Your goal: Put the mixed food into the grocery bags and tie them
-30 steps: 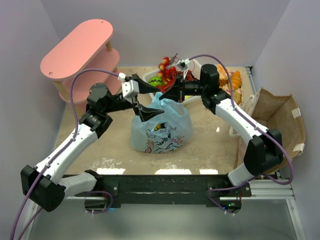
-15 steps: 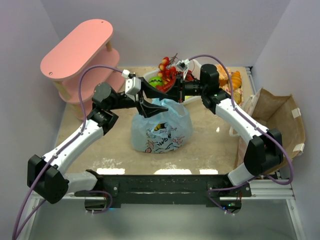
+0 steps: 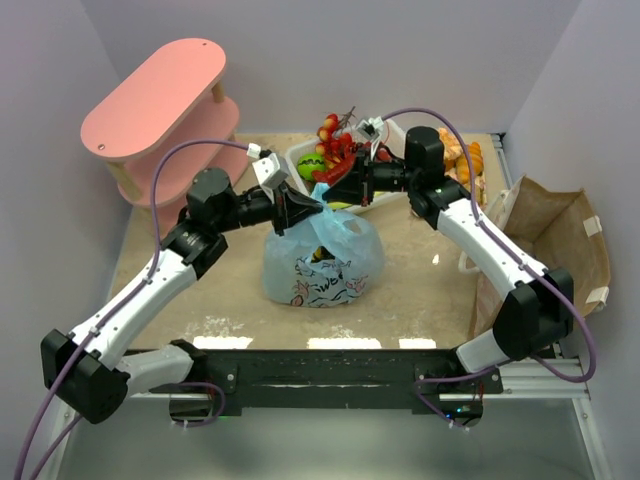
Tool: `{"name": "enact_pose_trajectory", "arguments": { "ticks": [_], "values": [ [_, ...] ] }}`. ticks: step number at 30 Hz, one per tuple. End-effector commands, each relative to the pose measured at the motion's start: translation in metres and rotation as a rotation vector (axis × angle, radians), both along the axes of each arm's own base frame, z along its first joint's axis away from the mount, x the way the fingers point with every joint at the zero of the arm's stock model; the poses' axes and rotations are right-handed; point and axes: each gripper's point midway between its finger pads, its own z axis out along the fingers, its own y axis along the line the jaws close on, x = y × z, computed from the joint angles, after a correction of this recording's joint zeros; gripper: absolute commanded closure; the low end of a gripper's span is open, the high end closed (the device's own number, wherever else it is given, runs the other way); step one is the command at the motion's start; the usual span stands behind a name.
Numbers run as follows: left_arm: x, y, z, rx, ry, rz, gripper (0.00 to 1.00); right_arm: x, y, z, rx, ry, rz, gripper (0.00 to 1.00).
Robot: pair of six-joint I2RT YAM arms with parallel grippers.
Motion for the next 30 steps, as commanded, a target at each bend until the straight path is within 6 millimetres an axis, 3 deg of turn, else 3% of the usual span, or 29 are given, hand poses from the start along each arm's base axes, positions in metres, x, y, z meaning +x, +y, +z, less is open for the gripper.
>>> {"name": "enact_pose_trajectory", "arguments": {
  "ticks": [1,11,21,25,30],
  "values": [
    [0.02,0.027,-0.012,0.087,0.042,0.226,1.0,-0.001,-0.004,0.032,0.012,-0.102,-0.025,1.0],
    [0.027,0.055,-0.021,0.144,0.031,0.38,1.0,-0.002,-0.008,0.038,0.006,-0.118,-0.043,1.0],
    [0.032,0.058,-0.041,0.173,0.05,0.397,1.0,-0.011,-0.015,0.059,0.024,-0.178,-0.069,1.0],
    [0.034,0.052,-0.044,0.158,0.071,0.378,1.0,-0.027,-0.01,0.072,0.042,-0.231,-0.041,1.0],
    [0.038,0.048,-0.036,0.115,0.075,0.387,1.0,-0.043,0.0,0.051,-0.034,-0.243,0.003,1.0]
  ]
}}
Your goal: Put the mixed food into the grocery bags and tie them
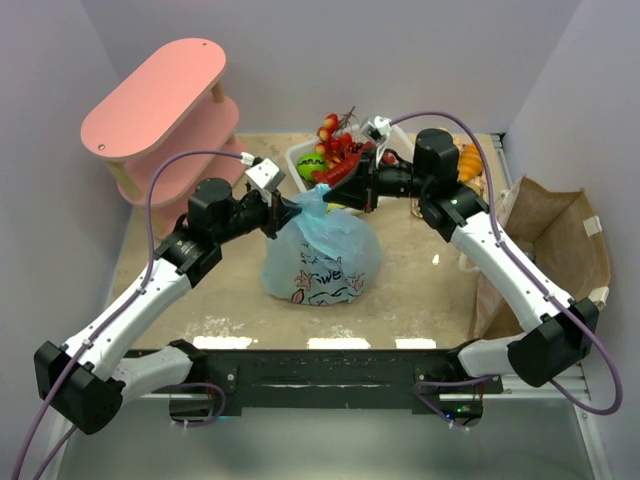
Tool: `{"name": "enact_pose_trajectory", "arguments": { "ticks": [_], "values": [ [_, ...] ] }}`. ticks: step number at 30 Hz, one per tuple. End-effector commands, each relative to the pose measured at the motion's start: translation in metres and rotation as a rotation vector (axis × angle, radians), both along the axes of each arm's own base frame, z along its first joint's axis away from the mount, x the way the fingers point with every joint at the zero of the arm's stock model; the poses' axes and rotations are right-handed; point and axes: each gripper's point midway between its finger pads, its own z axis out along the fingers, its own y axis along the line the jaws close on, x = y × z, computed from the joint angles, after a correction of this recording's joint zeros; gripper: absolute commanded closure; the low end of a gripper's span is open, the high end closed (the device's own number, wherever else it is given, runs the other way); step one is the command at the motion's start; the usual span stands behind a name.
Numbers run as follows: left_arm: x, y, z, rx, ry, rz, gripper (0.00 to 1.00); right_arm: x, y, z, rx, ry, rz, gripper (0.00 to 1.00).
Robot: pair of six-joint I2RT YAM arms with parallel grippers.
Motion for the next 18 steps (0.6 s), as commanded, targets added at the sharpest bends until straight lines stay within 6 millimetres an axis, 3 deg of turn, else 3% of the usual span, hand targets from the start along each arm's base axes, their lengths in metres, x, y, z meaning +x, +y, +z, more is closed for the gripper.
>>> {"name": "enact_pose_trajectory", "arguments": {
  "ticks": [1,8,15,18],
  "values": [
    [0.01,0.001,0.014,-0.052,-0.036,0.034,1.0,-0.015,0.006,-0.001,-0.055,-0.09,0.029,1.0],
    [0.016,0.001,0.011,-0.064,-0.007,0.064,1.0,-0.051,0.018,-0.037,-0.182,-0.149,0.099,1.0],
    [0.015,0.002,0.02,-0.092,-0.019,0.066,1.0,-0.057,0.018,-0.078,-0.33,-0.152,0.06,1.0],
    [0.013,-0.001,0.019,-0.098,-0.009,0.041,1.0,-0.051,0.021,-0.093,-0.397,-0.158,0.021,1.0]
  ]
}}
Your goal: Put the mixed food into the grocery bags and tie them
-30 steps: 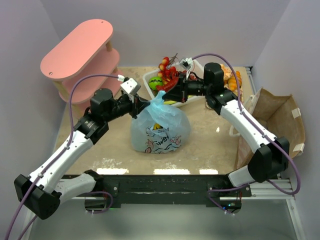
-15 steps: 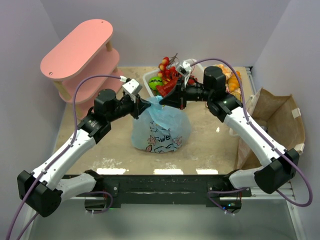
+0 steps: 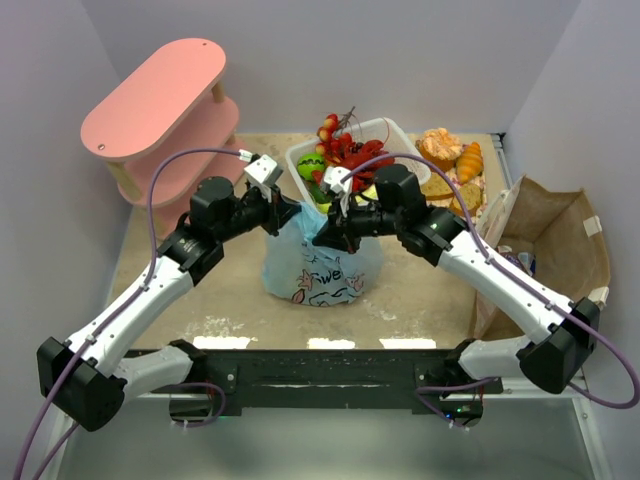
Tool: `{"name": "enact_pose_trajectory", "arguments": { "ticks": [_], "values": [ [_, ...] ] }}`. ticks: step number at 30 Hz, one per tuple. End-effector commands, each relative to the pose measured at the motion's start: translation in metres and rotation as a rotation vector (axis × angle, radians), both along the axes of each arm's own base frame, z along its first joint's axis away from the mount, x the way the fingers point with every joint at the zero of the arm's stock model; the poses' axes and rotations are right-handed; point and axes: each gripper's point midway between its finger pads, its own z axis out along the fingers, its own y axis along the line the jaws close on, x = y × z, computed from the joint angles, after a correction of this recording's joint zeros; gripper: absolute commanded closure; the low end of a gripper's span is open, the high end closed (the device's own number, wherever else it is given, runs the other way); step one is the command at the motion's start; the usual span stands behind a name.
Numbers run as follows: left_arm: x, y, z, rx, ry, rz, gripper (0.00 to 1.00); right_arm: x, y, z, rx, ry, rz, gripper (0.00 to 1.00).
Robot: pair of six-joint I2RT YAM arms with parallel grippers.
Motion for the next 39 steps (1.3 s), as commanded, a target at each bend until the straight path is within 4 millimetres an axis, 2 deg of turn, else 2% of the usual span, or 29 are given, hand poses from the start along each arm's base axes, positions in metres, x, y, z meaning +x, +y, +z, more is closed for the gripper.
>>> {"name": "enact_pose_trajectory", "arguments": {
  "ticks": [1,3,8,11,14,15,19,20,22,23,25,26,27,33,39],
  "values": [
    [0.004,-0.001,0.021,-0.059,-0.049,0.0,1.0,0.009,-0.005,-0.028,-0.133,-0.045,-0.068,1.0],
    [0.003,-0.002,0.023,-0.066,-0.046,-0.011,1.0,0.009,-0.004,-0.034,-0.154,-0.039,-0.073,1.0],
    [-0.002,-0.001,0.024,-0.057,-0.055,-0.038,1.0,0.01,-0.002,-0.035,-0.159,-0.049,-0.072,1.0],
    [-0.007,-0.001,0.029,-0.05,-0.088,-0.072,0.96,0.009,-0.002,-0.035,-0.158,-0.051,-0.072,1.0],
    [-0.009,-0.001,0.033,-0.037,-0.121,-0.101,0.82,0.009,-0.002,-0.033,-0.155,-0.057,-0.073,1.0],
    [-0.01,-0.001,0.035,-0.034,-0.128,-0.105,0.72,0.01,-0.002,-0.034,-0.156,-0.056,-0.075,1.0],
    [-0.013,0.0,0.046,-0.013,-0.187,-0.135,0.5,0.009,-0.003,-0.032,-0.152,-0.062,-0.075,1.0],
    [-0.013,0.001,0.05,-0.01,-0.209,-0.137,0.4,0.009,-0.003,-0.032,-0.152,-0.062,-0.075,1.0],
    [-0.015,-0.001,0.052,-0.008,-0.229,-0.166,0.29,0.009,-0.002,-0.032,-0.151,-0.061,-0.072,1.0],
    [-0.011,-0.004,0.049,0.005,-0.223,-0.181,0.22,0.009,-0.003,-0.032,-0.152,-0.06,-0.073,1.0],
    [-0.005,-0.005,0.037,0.028,-0.166,-0.181,0.17,0.008,-0.002,-0.032,-0.151,-0.059,-0.069,1.0],
    [-0.002,-0.007,0.039,0.029,-0.156,-0.184,0.11,0.008,-0.002,-0.032,-0.15,-0.061,-0.071,1.0],
    [0.001,-0.01,0.03,0.039,-0.122,-0.199,0.09,0.008,-0.003,-0.032,-0.151,-0.061,-0.072,1.0],
    [0.002,-0.018,0.014,0.012,-0.022,-0.246,0.09,0.009,-0.005,-0.028,-0.149,-0.072,-0.081,1.0],
    [-0.01,-0.022,-0.001,-0.014,0.083,-0.305,0.11,0.01,-0.005,-0.029,-0.151,-0.073,-0.083,1.0]
  ]
}}
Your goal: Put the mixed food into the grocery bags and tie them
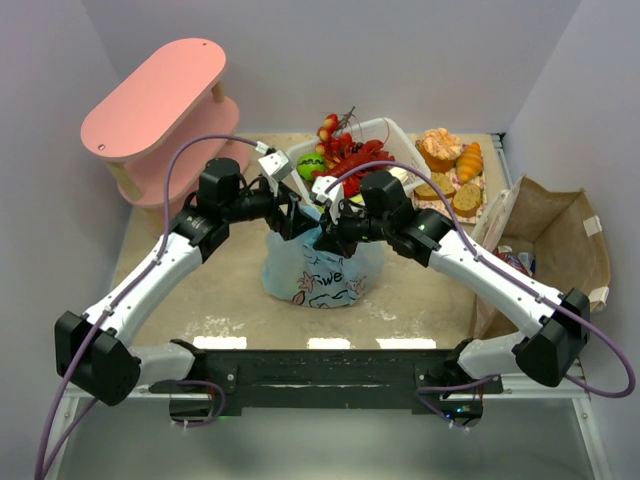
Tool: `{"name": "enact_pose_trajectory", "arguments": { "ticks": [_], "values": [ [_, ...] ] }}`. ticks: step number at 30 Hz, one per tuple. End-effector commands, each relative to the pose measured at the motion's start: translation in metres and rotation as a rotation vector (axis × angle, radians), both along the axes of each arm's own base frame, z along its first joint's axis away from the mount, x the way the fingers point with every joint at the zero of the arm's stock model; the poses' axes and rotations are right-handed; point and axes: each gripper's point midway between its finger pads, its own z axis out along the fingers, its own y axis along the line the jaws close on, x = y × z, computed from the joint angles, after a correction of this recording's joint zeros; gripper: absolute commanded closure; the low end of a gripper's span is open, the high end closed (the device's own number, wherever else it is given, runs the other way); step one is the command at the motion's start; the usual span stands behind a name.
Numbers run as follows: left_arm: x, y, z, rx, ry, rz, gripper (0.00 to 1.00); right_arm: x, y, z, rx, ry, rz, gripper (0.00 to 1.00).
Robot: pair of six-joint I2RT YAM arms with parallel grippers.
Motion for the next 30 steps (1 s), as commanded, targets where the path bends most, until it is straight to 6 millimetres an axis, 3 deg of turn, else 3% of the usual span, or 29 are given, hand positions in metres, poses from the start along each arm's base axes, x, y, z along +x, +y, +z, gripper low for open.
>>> {"name": "enact_pose_trajectory", "arguments": {
  "ticks": [1,4,5,7,8,11,13,16,17,20,22,24,30],
  "values": [
    [-0.012,-0.006,0.013,-0.061,0.037,-0.075,0.14,0.0,-0.003,0.009,0.006,-0.04,-0.006,1.0],
    [-0.019,-0.012,0.008,-0.079,0.08,-0.123,0.31,0.0,-0.003,0.008,0.0,-0.038,-0.006,1.0],
    [-0.023,-0.014,0.007,-0.087,0.091,-0.152,0.43,0.001,-0.003,0.007,-0.002,-0.038,-0.011,1.0],
    [-0.027,-0.016,0.005,-0.1,0.097,-0.176,0.57,0.001,-0.005,0.006,-0.009,-0.039,-0.016,1.0],
    [-0.03,-0.017,0.005,-0.105,0.099,-0.19,0.68,0.001,-0.005,0.007,-0.01,-0.042,-0.019,1.0],
    [-0.031,-0.015,0.004,-0.112,0.095,-0.196,0.89,0.0,-0.008,0.01,-0.008,-0.053,-0.024,1.0],
    [-0.031,-0.015,0.004,-0.117,0.083,-0.196,0.98,-0.001,-0.01,0.013,-0.008,-0.054,-0.025,1.0],
    [-0.025,-0.009,0.013,-0.134,0.0,-0.166,1.0,-0.007,-0.014,0.02,-0.007,-0.052,-0.015,0.86],
    [-0.024,-0.005,0.018,-0.141,-0.034,-0.148,1.0,-0.01,-0.014,0.027,0.007,-0.054,-0.007,0.62],
    [-0.025,0.0,0.028,-0.172,-0.089,-0.14,1.0,-0.011,-0.022,0.052,0.052,-0.067,-0.069,0.28],
    [-0.026,0.002,0.031,-0.193,-0.094,-0.143,1.0,-0.009,-0.027,0.064,0.073,-0.105,-0.097,0.17],
    [-0.026,0.002,0.032,-0.199,-0.082,-0.147,1.0,-0.008,-0.039,0.072,0.073,-0.174,-0.127,0.14],
    [-0.02,0.005,0.024,-0.189,-0.032,-0.141,1.0,0.016,-0.057,0.063,0.07,-0.338,-0.261,0.1]
  ]
}}
